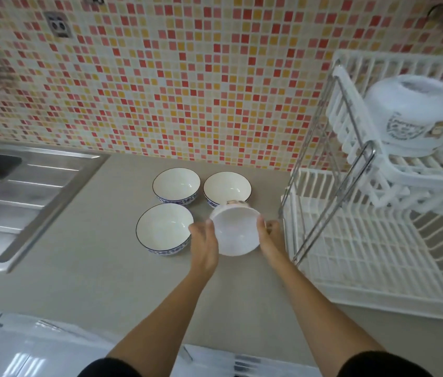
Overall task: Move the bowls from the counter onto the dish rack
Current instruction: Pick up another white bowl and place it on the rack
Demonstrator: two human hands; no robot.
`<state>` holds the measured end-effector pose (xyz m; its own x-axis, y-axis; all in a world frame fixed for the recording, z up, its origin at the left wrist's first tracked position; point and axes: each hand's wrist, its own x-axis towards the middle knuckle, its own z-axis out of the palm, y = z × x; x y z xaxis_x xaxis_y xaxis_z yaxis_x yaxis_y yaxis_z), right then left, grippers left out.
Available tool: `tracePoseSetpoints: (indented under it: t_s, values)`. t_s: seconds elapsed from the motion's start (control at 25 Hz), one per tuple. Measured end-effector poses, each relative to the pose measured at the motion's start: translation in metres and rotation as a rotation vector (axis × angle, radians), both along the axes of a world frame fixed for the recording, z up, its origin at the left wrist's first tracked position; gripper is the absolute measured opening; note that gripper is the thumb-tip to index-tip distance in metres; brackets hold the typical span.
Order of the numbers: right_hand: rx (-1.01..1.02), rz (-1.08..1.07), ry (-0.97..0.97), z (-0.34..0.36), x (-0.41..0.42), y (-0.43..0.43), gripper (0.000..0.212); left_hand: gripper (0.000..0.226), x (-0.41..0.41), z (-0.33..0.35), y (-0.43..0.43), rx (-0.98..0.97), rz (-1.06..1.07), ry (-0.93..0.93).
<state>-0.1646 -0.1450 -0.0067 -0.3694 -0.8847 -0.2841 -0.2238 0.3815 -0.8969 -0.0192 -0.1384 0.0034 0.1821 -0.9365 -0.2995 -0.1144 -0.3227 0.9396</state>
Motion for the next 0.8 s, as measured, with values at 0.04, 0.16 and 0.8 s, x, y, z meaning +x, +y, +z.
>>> tracePoseSetpoints:
  t_s: [0.04, 0.16, 0.8]
  values:
    - [-0.007, -0.018, -0.066, 0.006, 0.001, 0.006, 0.062, 0.025, 0.005, 0.003, 0.002, -0.018, -0.015, 0.055]
    - [-0.078, 0.049, -0.247, 0.032, 0.010, 0.020, 0.036, 0.024, 0.021, 0.021, 0.010, -0.078, -0.081, 0.060]
    - [-1.002, 0.272, 0.178, 0.312, -0.114, 0.146, 0.085, 0.046, -0.081, 0.289, 0.090, -1.059, -0.332, 0.198]
